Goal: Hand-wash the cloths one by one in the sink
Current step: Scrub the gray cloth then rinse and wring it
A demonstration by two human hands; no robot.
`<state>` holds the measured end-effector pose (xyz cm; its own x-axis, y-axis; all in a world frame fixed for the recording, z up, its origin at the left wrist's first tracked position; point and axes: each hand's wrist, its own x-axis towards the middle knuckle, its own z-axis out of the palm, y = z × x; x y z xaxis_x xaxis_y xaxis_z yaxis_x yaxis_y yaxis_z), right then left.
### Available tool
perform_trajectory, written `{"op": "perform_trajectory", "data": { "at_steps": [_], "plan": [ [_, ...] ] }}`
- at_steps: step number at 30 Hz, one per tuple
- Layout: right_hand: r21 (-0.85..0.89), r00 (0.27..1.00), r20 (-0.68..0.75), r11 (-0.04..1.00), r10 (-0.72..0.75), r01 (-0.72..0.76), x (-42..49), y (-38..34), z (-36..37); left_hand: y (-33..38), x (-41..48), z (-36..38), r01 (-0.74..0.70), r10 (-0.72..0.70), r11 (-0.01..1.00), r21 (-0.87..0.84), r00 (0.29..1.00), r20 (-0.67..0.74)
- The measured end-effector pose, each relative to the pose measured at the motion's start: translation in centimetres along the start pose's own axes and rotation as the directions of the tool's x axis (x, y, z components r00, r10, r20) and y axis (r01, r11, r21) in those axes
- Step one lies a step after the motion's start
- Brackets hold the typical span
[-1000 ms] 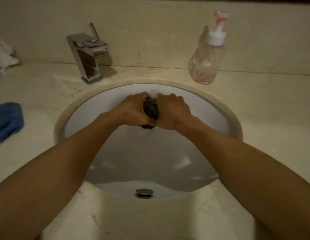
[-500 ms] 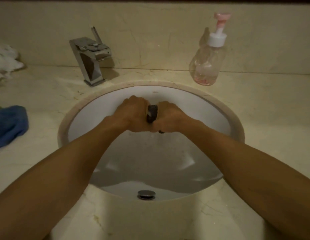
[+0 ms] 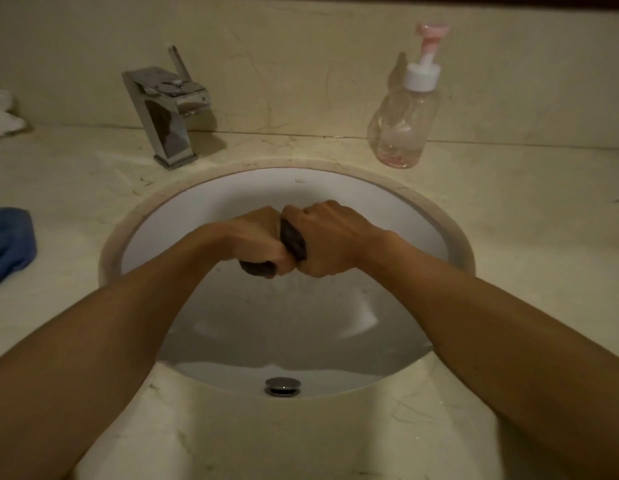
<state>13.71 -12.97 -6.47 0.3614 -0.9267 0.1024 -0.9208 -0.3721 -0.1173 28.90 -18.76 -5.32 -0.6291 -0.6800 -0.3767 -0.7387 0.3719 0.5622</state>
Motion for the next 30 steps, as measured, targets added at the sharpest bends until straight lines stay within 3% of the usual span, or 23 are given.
{"op": "perform_trajectory", "data": {
  "at_steps": [3, 5, 7, 8, 10, 12, 14, 15, 16, 18, 20, 22, 24, 26, 30],
  "plan": [
    [0.069, 0.995, -0.044, 0.994, 0.085, -0.081, 0.0, 0.0, 0.1, -0.6, 0.6, 0.0, -0.004, 0.000, 0.997, -0.080, 0.999, -0.042],
    [0.109, 0.969, -0.025, 0.964, 0.244, -0.240, 0.2, -0.2, -0.1, -0.8, 1.2, 0.2, -0.051, 0.055, 0.998, 0.029, 0.985, -0.166],
    [0.182, 0.885, 0.024, 0.869, 0.464, -0.460, 0.6, 0.1, -0.3, -0.8, 1.4, 0.4, -0.101, 0.151, 0.982, 0.162, 0.929, -0.338],
    [0.299, 0.807, 0.064, 0.760, 0.587, -0.576, 0.8, 0.5, -0.6, -0.8, 1.5, 0.5, -0.121, 0.217, 0.961, 0.250, 0.890, -0.401],
    [0.626, 0.675, 0.251, 0.415, 0.694, -0.660, 0.7, 1.6, -1.8, -0.8, 1.3, 0.8, -0.111, 0.371, 0.862, 0.495, 0.803, -0.466],
    [0.786, 0.698, 0.488, 0.084, 0.524, -0.612, -0.3, 2.4, -2.9, -0.5, 1.2, 1.1, -0.105, 0.532, 0.735, 0.670, 0.702, -0.474],
    [0.788, 0.750, 0.606, -0.065, 0.267, -0.613, -1.5, 1.8, -3.4, -0.7, 1.4, 1.3, -0.202, 0.679, 0.653, 0.730, 0.582, -0.446],
    [0.767, 0.748, 0.635, -0.041, 0.193, -0.640, -1.8, 1.1, -3.5, -1.1, 1.4, 1.4, -0.251, 0.728, 0.623, 0.740, 0.530, -0.434],
    [0.744, 0.736, 0.653, 0.028, 0.179, -0.667, -1.9, 0.4, -3.4, -1.3, 1.3, 1.4, -0.281, 0.742, 0.616, 0.736, 0.522, -0.422],
    [0.684, 0.727, 0.614, 0.253, 0.307, -0.684, -1.7, -0.9, -3.0, -1.4, 0.8, 1.3, -0.289, 0.676, 0.665, 0.688, 0.625, -0.391],
    [0.537, 0.759, 0.452, 0.537, 0.468, -0.651, -1.2, -1.7, -2.3, -0.9, 0.4, 1.2, -0.205, 0.547, 0.720, 0.663, 0.755, -0.361],
    [0.368, 0.821, 0.280, 0.734, 0.497, -0.570, -0.9, -2.0, -1.6, -0.1, 0.2, 1.0, -0.113, 0.432, 0.735, 0.668, 0.838, -0.333],
    [0.256, 0.864, 0.214, 0.827, 0.456, -0.500, -0.7, -2.2, -1.0, 0.5, 0.3, 1.0, -0.051, 0.317, 0.745, 0.665, 0.904, -0.286],
    [0.192, 0.872, 0.224, 0.857, 0.436, -0.478, -0.5, -2.5, -0.5, 0.6, 0.5, 1.2, 0.009, 0.188, 0.760, 0.650, 0.954, -0.233],
    [0.169, 0.891, 0.242, 0.888, 0.384, -0.428, -0.2, -2.7, 0.4, 0.3, 0.9, 1.0, 0.073, -0.003, 0.753, 0.654, 0.994, -0.107]
  ]
}}
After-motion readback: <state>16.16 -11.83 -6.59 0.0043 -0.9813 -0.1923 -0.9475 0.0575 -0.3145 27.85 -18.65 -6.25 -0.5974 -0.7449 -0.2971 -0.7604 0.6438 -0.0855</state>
